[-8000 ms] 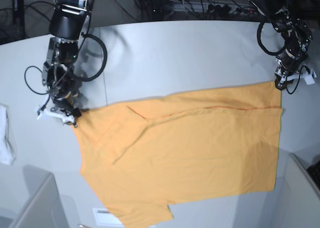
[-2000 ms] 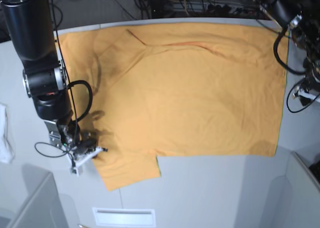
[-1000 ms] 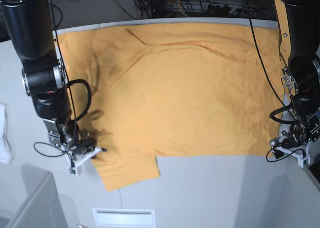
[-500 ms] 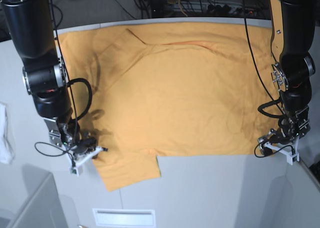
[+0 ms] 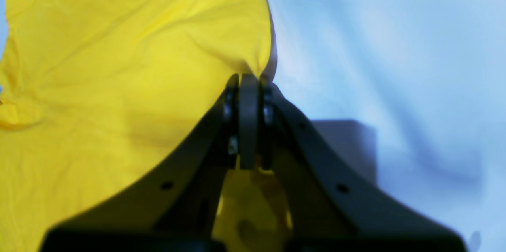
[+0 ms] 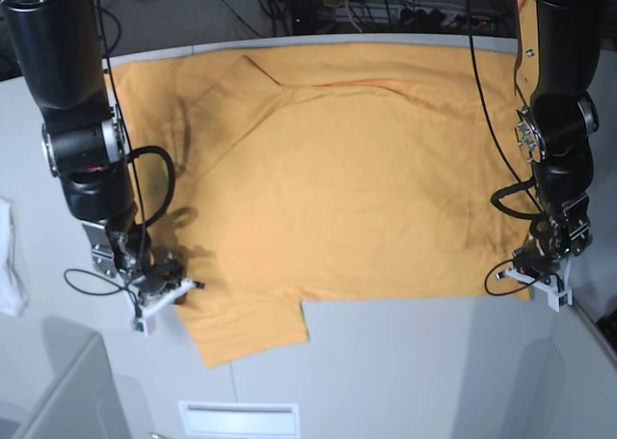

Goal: Fold the T-shirt properly
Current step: 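Lift the hem with both grippers and fold it onto the shoulders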

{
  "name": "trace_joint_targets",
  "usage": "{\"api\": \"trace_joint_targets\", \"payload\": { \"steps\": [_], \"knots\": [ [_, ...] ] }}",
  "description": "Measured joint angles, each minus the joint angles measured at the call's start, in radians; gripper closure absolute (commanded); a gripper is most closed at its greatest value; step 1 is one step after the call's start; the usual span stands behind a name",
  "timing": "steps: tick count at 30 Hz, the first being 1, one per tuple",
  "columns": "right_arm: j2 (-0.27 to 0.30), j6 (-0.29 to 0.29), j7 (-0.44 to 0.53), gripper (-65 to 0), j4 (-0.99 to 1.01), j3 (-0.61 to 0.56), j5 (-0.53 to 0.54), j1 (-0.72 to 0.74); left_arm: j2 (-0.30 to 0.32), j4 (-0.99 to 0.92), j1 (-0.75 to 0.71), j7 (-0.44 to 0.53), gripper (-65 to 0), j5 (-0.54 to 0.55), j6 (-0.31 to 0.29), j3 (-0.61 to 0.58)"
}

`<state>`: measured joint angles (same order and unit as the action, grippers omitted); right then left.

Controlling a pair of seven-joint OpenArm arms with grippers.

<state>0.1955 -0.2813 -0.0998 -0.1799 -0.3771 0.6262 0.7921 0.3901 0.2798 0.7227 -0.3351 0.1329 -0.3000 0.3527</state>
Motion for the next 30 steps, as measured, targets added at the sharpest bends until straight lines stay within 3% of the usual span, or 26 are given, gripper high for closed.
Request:
{"api": "trace_joint_targets", "payload": {
  "steps": [4, 6, 8, 14, 20, 25, 30],
  "knots": [
    [0.014, 0.026, -0.017, 0.0, -0.053, 0.000, -0.006, -0.019, 0.001, 0.034, -0.023, -0.021, 0.0, 0.005, -0.011, 0.000],
    [0.020, 0.089, -0.028, 0.0, -0.079, 0.000, -0.006, -0.025, 0.000, 0.095, -0.034, -0.125, 0.0, 0.008, -0.015, 0.011],
    [0.034, 0.091, -0.044, 0.0, -0.124, -0.005, -0.006, -0.037, -0.005, 0.222, -0.076, -0.257, 0.0, -0.008, -0.015, 0.010],
    [0.079, 0.091, -0.115, 0.0, -0.218, -0.002, -0.006, -0.063, -0.016, 0.631, -0.317, -0.422, 0.0, 0.108, -0.011, 0.009],
    [0.125, 0.105, -0.194, 0.0, -0.441, 0.042, -0.009, -0.171, -0.010, 0.834, -0.406, -0.448, 0.0, 0.259, -0.008, 0.042],
    [0.140, 0.098, -0.325, 0.0, -0.658, 0.246, -0.007, -0.301, -0.018, 0.913, -0.488, -0.479, 0.0, 0.250, -0.008, 0.139],
    [0.141, 0.103, -0.416, 0.0, -0.804, 0.278, -0.011, -0.357, -0.024, 1.040, -0.517, -0.523, 0.0, 0.267, -0.016, 0.209]
  ]
}}
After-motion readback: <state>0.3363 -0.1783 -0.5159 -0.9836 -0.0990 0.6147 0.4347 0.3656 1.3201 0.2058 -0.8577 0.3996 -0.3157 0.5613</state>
